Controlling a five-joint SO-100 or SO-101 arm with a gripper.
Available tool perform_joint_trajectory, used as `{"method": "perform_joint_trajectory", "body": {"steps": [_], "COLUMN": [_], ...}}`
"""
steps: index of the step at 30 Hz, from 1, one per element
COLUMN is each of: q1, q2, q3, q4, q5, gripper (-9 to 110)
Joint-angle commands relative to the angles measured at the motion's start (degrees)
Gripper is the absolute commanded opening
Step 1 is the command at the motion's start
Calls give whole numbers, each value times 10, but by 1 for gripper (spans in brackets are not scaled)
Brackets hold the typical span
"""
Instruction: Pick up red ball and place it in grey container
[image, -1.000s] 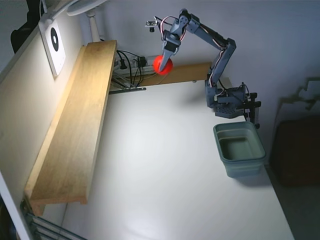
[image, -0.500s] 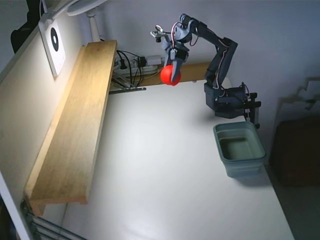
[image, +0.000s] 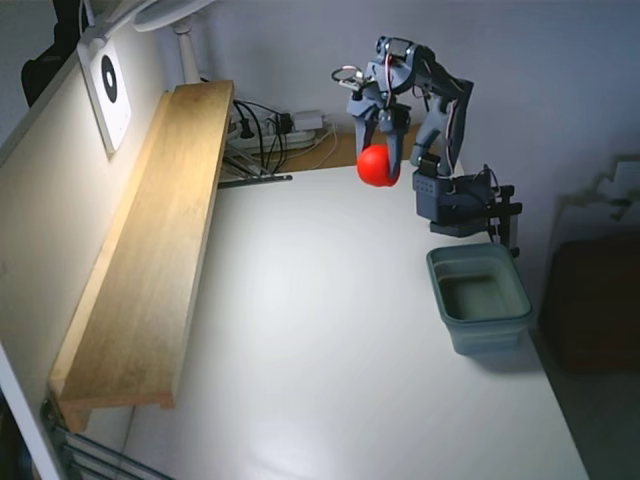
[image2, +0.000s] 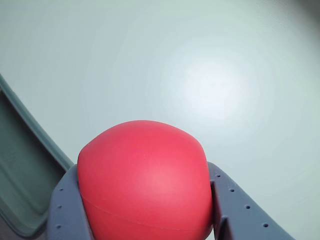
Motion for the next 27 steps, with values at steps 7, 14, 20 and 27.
{"method": "perform_joint_trajectory", "body": {"steps": [7,14,20,27], "q1": [-165,-285,-316,-316], "q2": [1,1,1,-38], "q3": [-20,-20,-20,-30], "q4": [9,9,9,9], "q5": [2,2,2,2], "gripper": [23,23,23,23]}}
